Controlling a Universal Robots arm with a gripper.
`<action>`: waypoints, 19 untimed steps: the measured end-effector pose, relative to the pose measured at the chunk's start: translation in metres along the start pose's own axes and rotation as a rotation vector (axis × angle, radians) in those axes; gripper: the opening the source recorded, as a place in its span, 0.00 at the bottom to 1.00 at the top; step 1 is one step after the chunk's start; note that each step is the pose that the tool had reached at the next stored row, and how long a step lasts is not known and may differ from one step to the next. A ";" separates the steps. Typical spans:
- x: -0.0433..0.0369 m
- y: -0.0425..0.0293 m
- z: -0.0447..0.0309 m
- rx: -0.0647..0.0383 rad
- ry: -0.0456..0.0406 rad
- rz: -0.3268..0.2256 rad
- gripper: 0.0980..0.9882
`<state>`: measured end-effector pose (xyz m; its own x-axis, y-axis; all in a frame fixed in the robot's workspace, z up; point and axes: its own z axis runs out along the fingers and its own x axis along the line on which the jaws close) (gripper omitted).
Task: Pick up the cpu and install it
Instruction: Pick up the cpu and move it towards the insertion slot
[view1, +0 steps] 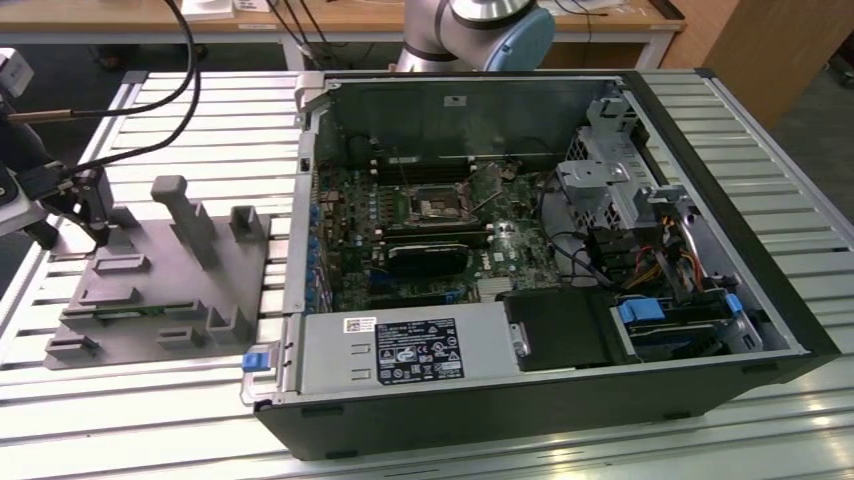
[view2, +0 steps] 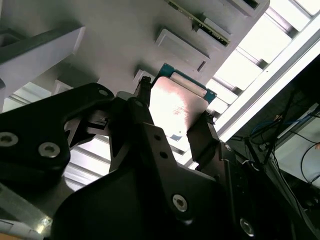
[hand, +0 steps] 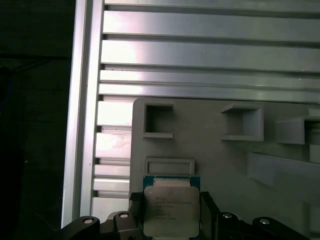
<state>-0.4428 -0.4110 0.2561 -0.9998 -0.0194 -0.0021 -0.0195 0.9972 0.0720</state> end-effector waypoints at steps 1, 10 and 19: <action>0.0000 0.0000 -0.0007 0.000 -0.0001 0.000 0.50; 0.0000 0.0006 -0.0077 0.000 0.0000 0.000 0.50; 0.0000 0.0018 -0.0202 -0.001 0.0000 0.000 0.50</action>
<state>-0.4429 -0.4106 0.2764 -0.9998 -0.0194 -0.0022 -0.0195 0.9972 0.0726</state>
